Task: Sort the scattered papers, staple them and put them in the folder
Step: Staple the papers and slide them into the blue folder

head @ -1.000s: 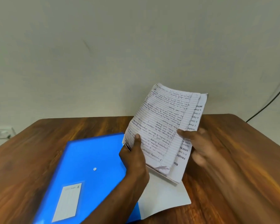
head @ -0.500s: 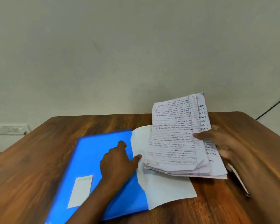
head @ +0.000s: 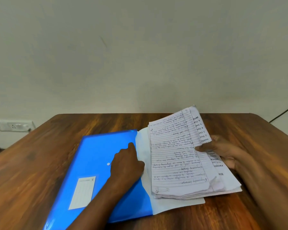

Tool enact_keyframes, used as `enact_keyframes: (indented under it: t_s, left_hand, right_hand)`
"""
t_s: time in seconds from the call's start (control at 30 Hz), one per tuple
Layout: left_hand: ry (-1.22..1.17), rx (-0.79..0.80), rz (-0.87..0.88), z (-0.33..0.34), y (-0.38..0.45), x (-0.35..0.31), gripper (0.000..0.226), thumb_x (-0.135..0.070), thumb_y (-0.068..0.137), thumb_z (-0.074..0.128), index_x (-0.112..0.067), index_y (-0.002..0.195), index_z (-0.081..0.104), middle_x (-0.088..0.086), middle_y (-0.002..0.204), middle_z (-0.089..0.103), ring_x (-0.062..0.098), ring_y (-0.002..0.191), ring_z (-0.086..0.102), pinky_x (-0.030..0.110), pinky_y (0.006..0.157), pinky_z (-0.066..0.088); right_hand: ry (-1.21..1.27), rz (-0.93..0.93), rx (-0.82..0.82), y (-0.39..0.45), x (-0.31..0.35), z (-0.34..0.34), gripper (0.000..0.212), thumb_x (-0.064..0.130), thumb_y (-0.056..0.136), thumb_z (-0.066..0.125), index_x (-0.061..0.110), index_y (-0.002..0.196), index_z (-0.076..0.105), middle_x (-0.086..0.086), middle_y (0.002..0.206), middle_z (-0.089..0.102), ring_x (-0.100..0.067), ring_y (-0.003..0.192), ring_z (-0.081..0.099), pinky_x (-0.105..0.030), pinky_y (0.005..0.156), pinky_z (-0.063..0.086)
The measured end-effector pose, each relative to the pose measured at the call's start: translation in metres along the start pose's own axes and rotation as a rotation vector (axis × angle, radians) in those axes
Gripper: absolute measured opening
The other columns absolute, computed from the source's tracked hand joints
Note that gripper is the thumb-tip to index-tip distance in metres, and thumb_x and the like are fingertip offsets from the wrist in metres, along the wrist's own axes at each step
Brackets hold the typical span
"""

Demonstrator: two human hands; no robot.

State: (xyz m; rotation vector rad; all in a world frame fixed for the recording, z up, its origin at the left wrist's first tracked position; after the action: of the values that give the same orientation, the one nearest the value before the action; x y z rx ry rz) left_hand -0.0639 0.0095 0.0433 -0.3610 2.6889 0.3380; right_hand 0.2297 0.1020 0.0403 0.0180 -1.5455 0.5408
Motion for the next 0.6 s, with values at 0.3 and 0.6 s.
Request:
enact_keyframes:
  t_s: [0.3,0.6]
  left_hand:
    - [-0.175,0.038,0.222,-0.022,0.004,-0.003,0.019,-0.016,0.095,0.061,-0.029,0.098,0.074,-0.013,0.067,0.062,0.004,0.066,0.058,0.015,0.058,0.035]
    - [-0.023,0.037,0.251,-0.017,0.006,-0.010,0.027,-0.023,0.084,0.049,-0.005,0.067,0.059,0.007,0.068,0.064,0.021,0.063,0.055,0.049,0.064,0.052]
  right_hand:
    - [-0.072,0.009,-0.043,-0.003,0.003,-0.005,0.039,-0.018,0.085,0.064,-0.011,0.124,0.059,-0.031,0.112,0.073,-0.046,0.095,0.075,-0.051,0.068,0.065]
    - [-0.179,-0.047,-0.138,0.001,0.002,0.012,0.031,-0.013,0.087,0.068,-0.009,0.116,0.061,-0.025,0.103,0.077,-0.044,0.092,0.076,-0.063,0.089,0.057]
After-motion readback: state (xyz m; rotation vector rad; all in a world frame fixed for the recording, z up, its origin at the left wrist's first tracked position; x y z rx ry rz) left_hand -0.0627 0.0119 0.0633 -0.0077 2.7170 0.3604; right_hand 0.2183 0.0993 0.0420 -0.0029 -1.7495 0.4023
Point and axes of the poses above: each hand's wrist, its own y-axis towards the middle knuckle, its own z-axis out of the palm, x = y × z, the point moved 7 cm from there along y, towards the middle knuckle
